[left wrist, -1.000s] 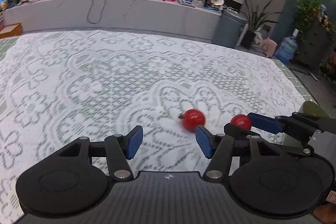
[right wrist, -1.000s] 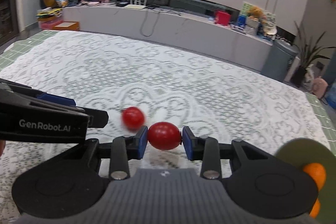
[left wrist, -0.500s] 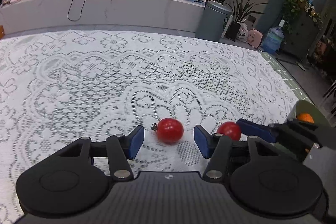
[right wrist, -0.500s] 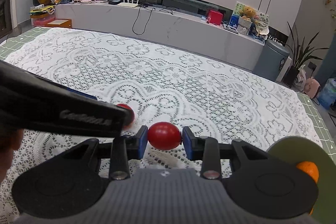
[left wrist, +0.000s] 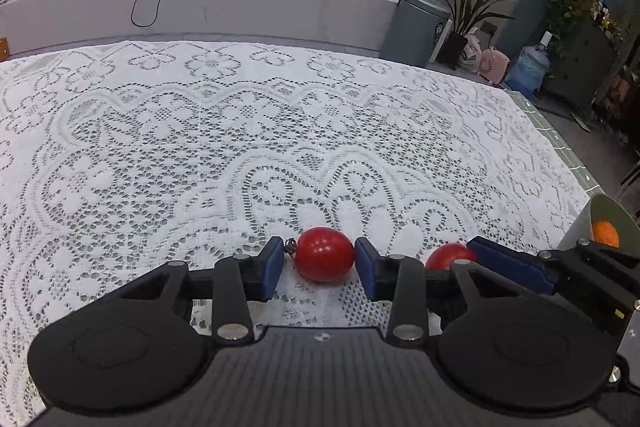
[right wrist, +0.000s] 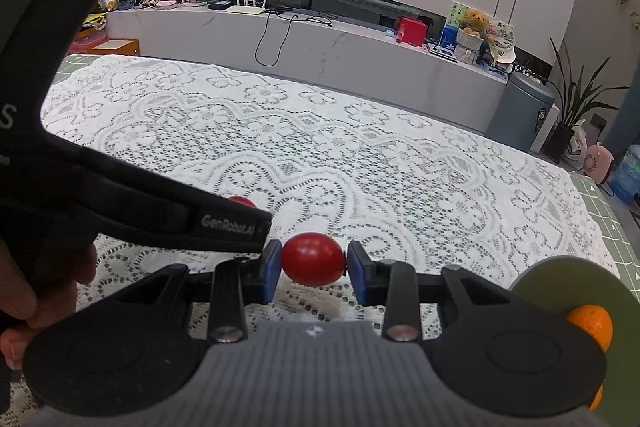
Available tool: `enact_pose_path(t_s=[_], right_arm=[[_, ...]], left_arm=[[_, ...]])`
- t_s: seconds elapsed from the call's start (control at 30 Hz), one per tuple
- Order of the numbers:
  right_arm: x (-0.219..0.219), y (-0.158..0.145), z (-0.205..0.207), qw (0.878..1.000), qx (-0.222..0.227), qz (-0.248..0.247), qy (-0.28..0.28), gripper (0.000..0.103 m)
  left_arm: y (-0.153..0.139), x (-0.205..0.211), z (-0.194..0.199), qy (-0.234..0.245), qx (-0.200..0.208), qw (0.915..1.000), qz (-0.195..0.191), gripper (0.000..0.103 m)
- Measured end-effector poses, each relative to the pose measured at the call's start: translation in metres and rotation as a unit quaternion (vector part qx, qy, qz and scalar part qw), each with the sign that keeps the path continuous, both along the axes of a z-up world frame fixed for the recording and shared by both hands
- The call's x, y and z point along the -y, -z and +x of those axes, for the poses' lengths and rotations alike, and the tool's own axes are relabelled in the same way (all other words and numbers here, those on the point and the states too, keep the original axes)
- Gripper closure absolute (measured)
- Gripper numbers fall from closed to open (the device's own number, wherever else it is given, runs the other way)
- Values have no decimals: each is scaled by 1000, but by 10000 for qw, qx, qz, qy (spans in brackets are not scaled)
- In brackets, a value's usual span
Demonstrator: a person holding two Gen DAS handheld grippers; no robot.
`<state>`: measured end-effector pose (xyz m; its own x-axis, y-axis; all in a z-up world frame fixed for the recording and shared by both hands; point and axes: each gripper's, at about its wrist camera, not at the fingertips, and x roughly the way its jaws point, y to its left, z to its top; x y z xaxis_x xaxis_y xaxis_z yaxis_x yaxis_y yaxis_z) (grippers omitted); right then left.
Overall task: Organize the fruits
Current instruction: 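Grasp a red tomato with the left tool while the right tool grasps the other tomato, then carry the tomato in the left tool over the colander while the right tool carries its tomato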
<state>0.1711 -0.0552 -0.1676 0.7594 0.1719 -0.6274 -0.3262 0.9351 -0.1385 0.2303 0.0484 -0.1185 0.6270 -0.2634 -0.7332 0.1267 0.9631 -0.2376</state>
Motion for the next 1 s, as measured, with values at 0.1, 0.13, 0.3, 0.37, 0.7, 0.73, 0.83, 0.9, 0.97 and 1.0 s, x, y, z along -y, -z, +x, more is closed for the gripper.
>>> enact_pose_path(t_s=[0.1, 0.13, 0.3, 0.37, 0.7, 0.73, 0.83, 0.9, 0.97, 1.0], right_arm=[[0, 1, -1, 10000, 2, 10, -21, 70], [1, 0, -2, 10000, 10, 14, -25, 70], [1, -4, -6, 9999, 80, 31, -94, 70], [2, -8, -10, 9998, 110, 60, -136, 70], [12, -36, -42, 9981, 292, 341, -415, 70], [15, -40, -46, 9977, 303, 424, -423, 70], [23, -50, -60, 9970, 359, 531, -439, 70], [29, -56, -69, 9966, 400, 566, -439, 70], [36, -61, -77, 9963, 429, 610, -427, 70], [40, -64, -82, 9962, 441, 632, -409, 70]], left_arm=[[0, 2, 1, -2, -10, 10000, 39, 61], [0, 3, 1, -12, -15, 10000, 41, 61], [-8, -1, -8, -105, 36, 9999, -17, 62], [-15, -4, -15, -135, 92, 9999, -5, 62], [-58, -12, -59, -338, 325, 9989, -95, 62], [-61, -11, -63, -331, 339, 9988, -98, 62], [-70, -8, -75, -314, 374, 9987, -135, 62], [-76, -4, -83, -286, 402, 9986, -181, 62], [-81, 1, -90, -250, 452, 9985, -184, 62], [-84, 4, -94, -224, 478, 9984, -178, 61]])
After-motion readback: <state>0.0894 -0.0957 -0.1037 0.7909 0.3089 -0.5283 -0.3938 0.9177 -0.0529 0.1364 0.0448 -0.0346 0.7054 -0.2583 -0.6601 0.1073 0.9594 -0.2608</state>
